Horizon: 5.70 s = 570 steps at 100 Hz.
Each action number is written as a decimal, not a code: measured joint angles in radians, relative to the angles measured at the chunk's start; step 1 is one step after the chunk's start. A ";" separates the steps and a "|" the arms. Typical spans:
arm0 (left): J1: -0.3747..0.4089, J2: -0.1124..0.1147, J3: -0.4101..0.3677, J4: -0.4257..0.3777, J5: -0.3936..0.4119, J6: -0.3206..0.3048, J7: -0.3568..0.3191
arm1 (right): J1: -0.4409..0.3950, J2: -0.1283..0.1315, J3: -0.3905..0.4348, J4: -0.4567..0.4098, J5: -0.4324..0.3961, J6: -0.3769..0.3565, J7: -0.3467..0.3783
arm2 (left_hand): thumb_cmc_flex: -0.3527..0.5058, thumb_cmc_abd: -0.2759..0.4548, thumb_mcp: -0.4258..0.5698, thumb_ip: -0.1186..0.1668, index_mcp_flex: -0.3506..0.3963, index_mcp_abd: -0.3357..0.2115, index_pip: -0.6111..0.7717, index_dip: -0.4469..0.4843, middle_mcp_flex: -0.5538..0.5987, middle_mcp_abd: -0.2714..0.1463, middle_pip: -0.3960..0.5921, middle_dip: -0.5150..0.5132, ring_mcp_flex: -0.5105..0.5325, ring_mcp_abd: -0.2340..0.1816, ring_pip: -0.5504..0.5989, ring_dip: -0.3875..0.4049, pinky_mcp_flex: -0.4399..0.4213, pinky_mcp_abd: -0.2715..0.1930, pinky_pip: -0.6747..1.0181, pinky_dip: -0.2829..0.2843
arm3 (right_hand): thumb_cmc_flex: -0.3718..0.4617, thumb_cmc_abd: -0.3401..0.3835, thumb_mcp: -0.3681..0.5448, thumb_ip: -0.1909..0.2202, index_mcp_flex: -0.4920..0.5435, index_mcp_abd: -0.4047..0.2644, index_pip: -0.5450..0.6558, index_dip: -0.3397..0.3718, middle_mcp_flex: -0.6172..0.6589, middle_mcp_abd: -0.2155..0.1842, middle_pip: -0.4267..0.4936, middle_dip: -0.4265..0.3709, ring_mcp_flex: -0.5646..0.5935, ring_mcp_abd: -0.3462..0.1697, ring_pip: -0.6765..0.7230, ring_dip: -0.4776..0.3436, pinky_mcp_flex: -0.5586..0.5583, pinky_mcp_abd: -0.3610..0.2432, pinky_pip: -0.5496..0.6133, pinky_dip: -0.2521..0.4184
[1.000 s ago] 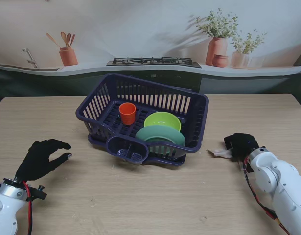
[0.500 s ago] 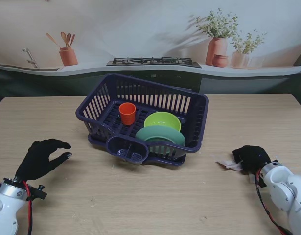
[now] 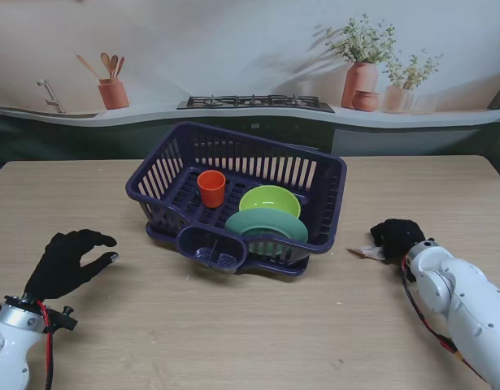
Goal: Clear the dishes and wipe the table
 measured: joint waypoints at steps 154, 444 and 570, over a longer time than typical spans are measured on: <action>0.006 -0.003 -0.002 -0.001 0.002 -0.001 0.013 | -0.210 -0.001 0.180 -0.178 -0.038 -0.113 0.042 | 0.000 0.000 -0.010 0.000 0.000 0.000 0.002 -0.001 0.000 0.000 0.000 0.000 0.000 0.000 0.000 0.000 0.000 0.000 0.000 0.000 | -0.002 -0.007 0.026 0.000 0.001 -0.008 0.012 0.010 0.008 0.014 0.032 0.017 0.010 0.006 -0.006 0.000 0.006 0.010 0.000 0.000; 0.010 -0.005 -0.006 0.006 -0.004 -0.026 0.017 | -0.466 -0.001 0.331 -0.514 0.026 -0.434 0.433 | 0.000 0.000 -0.010 0.000 0.000 0.001 0.008 -0.001 0.000 0.000 0.000 0.000 0.000 0.000 0.000 0.010 0.000 0.000 0.000 0.000 | -0.017 0.001 0.009 -0.012 -0.008 -0.026 -0.013 0.000 0.001 -0.007 0.079 0.041 0.028 0.007 0.003 -0.002 0.014 0.016 0.000 -0.010; 0.033 -0.007 -0.012 0.002 -0.015 -0.050 0.018 | -0.431 0.010 0.057 -0.630 0.182 -0.216 0.494 | 0.000 0.001 -0.010 0.000 0.000 0.001 0.008 -0.001 0.000 0.000 0.000 0.000 0.000 0.000 0.000 0.011 0.000 0.000 0.000 0.000 | -0.015 -0.011 0.010 -0.008 -0.005 -0.006 -0.056 -0.005 0.020 0.022 0.103 0.040 0.044 0.015 0.030 -0.004 0.025 0.028 0.002 -0.011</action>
